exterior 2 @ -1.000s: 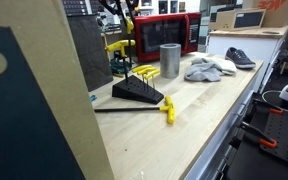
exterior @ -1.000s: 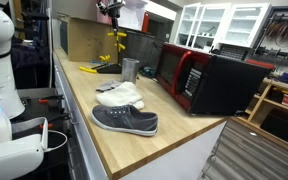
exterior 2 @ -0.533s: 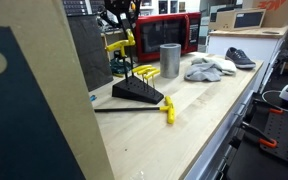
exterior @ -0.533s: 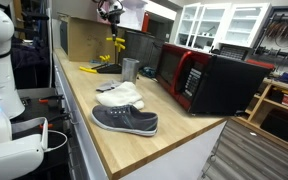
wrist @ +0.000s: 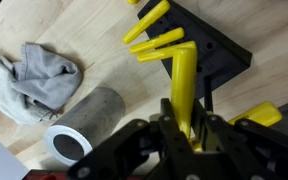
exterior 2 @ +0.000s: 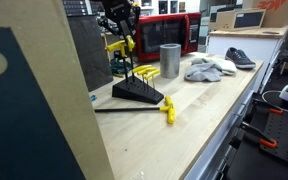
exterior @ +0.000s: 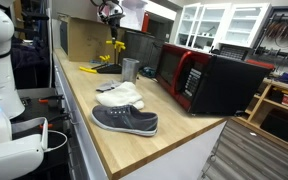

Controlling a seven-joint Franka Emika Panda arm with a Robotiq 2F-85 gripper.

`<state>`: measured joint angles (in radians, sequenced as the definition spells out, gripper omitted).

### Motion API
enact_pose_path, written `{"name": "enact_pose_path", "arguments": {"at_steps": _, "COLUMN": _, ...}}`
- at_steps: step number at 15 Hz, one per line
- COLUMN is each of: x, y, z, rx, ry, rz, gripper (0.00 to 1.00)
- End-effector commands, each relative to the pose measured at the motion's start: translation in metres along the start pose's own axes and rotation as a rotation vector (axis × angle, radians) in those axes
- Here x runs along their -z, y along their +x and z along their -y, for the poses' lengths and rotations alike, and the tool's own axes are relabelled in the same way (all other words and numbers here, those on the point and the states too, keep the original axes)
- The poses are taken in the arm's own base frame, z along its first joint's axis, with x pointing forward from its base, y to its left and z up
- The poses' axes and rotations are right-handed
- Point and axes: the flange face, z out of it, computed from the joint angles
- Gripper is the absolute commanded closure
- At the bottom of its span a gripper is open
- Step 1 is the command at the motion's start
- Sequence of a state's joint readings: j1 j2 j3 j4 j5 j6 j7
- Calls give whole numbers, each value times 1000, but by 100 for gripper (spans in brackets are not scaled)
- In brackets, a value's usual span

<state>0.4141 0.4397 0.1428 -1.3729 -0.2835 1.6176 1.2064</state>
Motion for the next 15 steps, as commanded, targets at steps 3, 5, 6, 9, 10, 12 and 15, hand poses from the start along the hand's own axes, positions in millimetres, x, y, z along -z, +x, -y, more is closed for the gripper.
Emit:
{"name": "enact_pose_path", "arguments": {"at_steps": 3, "x": 6, "y": 2, "z": 0, "rx": -7, "ry": 29, "rz": -9, "gripper": 94}}
{"name": "enact_pose_path", "arguments": {"at_steps": 5, "x": 8, "y": 1, "z": 1, "rx": -6, "ry": 44, "rz": -12, "gripper": 94}}
{"name": "enact_pose_path", "arguments": {"at_steps": 6, "x": 10, "y": 1, "z": 3, "rx": -2, "ry": 52, "rz": -18, "gripper": 94}}
{"name": "enact_pose_path", "arguments": {"at_steps": 9, "x": 9, "y": -1, "z": 6, "rx": 1, "ry": 69, "rz": -16, "gripper": 94}}
{"name": "enact_pose_path", "arguments": {"at_steps": 10, "x": 9, "y": -2, "z": 7, "rx": 1, "ry": 69, "rz": -14, "gripper": 94}}
{"name": "enact_pose_path", "arguments": {"at_steps": 12, "x": 6, "y": -2, "z": 5, "rx": -4, "ry": 63, "rz": 0, "gripper": 94}}
{"name": "enact_pose_path", "arguments": {"at_steps": 15, "x": 5, "y": -3, "z": -1, "rx": -15, "ry": 59, "rz": 30, "gripper": 94}}
